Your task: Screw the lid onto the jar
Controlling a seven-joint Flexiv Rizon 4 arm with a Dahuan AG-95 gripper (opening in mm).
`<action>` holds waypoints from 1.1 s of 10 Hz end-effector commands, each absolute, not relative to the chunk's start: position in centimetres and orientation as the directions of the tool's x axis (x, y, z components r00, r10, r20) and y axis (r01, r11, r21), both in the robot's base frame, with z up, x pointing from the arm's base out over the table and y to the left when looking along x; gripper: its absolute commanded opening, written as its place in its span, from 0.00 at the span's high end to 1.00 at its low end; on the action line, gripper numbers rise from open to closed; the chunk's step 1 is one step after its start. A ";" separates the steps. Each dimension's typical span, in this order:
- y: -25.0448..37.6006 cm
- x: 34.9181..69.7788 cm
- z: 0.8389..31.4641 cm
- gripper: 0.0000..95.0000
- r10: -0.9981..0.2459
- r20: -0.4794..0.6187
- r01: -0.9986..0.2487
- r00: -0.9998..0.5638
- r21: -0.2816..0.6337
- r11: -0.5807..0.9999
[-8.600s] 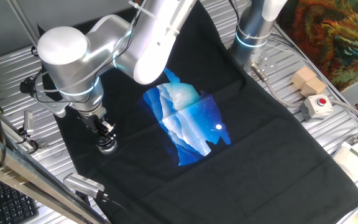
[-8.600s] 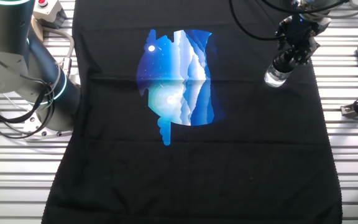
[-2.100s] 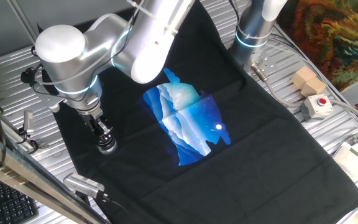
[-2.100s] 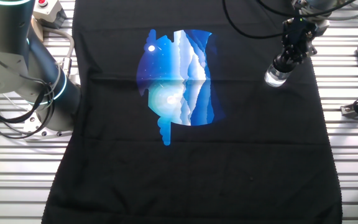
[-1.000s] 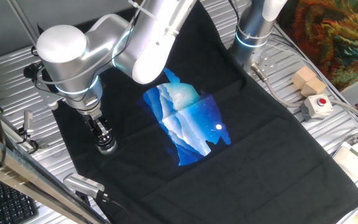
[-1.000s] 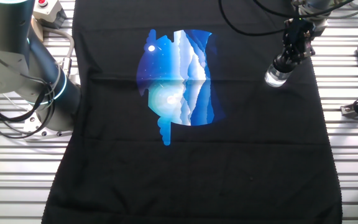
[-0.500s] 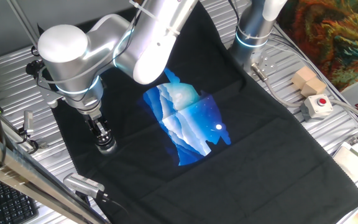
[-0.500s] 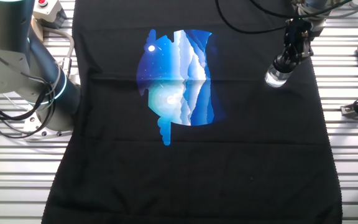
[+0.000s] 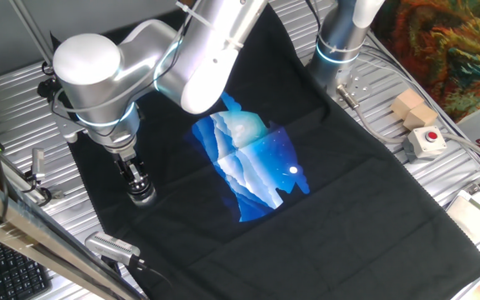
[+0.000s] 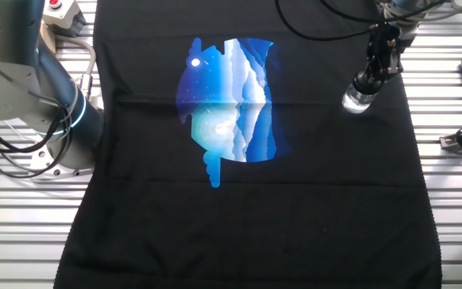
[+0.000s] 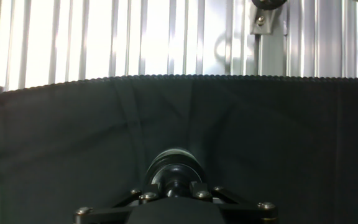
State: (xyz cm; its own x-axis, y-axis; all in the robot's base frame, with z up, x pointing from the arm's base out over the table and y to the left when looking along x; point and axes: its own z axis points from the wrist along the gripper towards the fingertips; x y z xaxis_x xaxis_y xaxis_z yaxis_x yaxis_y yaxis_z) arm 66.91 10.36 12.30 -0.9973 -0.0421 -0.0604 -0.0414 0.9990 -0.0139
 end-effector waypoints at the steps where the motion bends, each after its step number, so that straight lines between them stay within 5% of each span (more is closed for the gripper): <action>1: 10.3 66.9 12.4 1.00 -0.024 -0.064 -0.024 -0.998 -0.006 1.000; 11: 10.2 66.9 12.4 1.00 0.074 -0.081 0.076 -0.994 -0.016 0.997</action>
